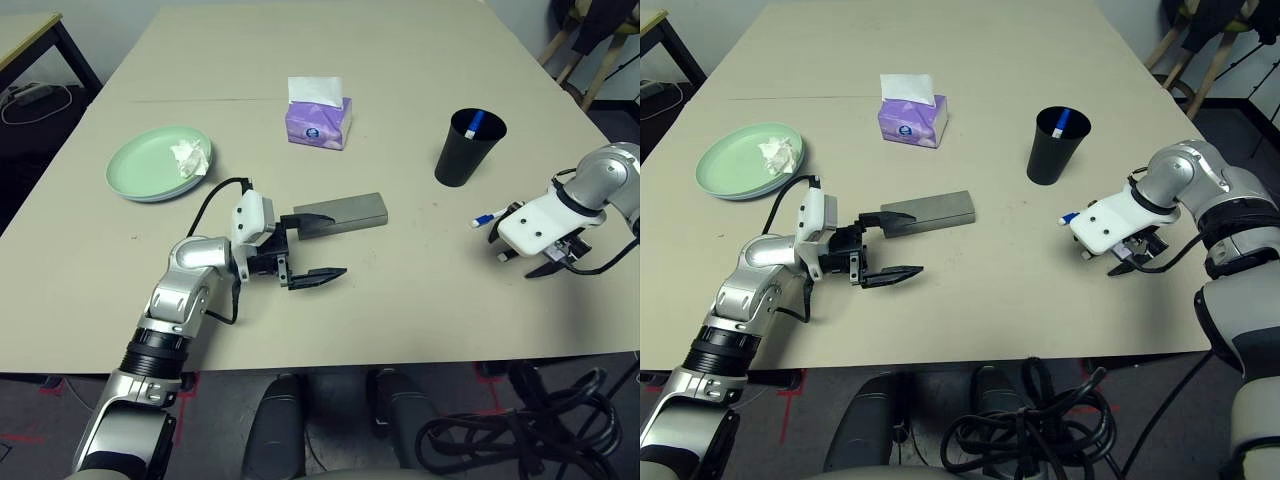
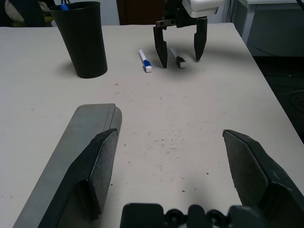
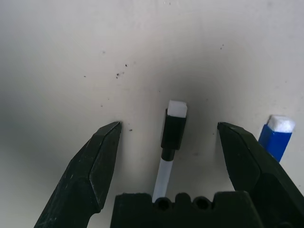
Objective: Organize and tidy the items on the table.
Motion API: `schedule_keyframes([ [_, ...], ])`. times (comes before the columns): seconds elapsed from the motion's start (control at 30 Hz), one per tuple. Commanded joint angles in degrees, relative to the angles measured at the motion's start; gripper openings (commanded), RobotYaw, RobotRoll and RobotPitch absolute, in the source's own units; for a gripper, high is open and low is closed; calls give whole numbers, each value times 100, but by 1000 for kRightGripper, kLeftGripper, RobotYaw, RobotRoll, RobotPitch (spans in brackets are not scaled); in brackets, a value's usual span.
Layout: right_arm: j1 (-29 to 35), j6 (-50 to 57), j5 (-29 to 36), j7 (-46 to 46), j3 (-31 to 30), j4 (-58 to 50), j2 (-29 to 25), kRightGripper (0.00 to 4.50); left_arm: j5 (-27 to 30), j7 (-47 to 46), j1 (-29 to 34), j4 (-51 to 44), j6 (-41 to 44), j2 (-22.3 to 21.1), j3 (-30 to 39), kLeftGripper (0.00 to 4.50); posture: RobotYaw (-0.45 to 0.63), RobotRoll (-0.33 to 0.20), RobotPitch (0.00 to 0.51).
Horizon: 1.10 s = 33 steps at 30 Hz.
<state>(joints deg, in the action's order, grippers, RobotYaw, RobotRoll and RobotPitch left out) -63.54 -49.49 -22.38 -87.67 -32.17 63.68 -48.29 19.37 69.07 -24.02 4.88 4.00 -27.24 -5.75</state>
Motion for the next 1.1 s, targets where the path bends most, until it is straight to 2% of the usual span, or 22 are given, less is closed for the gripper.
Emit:
schedule_keyframes([
  [0.03,-84,0,-138,0,6,140,34,4500,-1,-14,92,-154,-25,-49,-48,4487,107,0,194],
  [0.13,-115,134,-173,-175,8,155,48,4500,4,-26,115,-177,-24,-62,-46,4487,109,0,194],
  [0.23,-97,246,-147,-304,35,117,69,3575,1,-37,104,-160,-27,-64,-47,4500,110,0,194],
  [0.5,163,658,155,-483,-174,-247,-4,548,-8,-45,56,-105,-49,-65,-34,4500,108,0,190],
  [0.53,189,700,213,-483,-229,-309,-30,421,-10,-44,50,-94,-54,-66,-33,4500,107,0,189],
  [0.7,305,1047,686,-483,-589,-680,-241,421,-20,-42,3,-34,-83,-61,-31,4500,103,0,181],
  [0.77,381,1534,1245,-483,-819,-1000,-386,421,-22,-40,-25,-2,-98,-58,-26,4500,102,0,175],
  [0.87,488,3677,3241,-483,-1148,-2361,-822,421,-7,-14,-75,38,-105,-71,-13,4500,97,0,164],
  [0.93,471,4792,4173,-483,-1004,-3034,-981,421,8,12,-93,52,-103,-94,-2,4500,94,0,156],
  [1.0,446,5298,4520,-483,-750,-3318,-988,421,20,39,-125,83,-95,-116,7,4500,89,0,149],
  [1.1,478,5924,4739,-459,37,-3479,-733,421,29,90,-193,152,-97,-158,24,4500,80,0,140],
])
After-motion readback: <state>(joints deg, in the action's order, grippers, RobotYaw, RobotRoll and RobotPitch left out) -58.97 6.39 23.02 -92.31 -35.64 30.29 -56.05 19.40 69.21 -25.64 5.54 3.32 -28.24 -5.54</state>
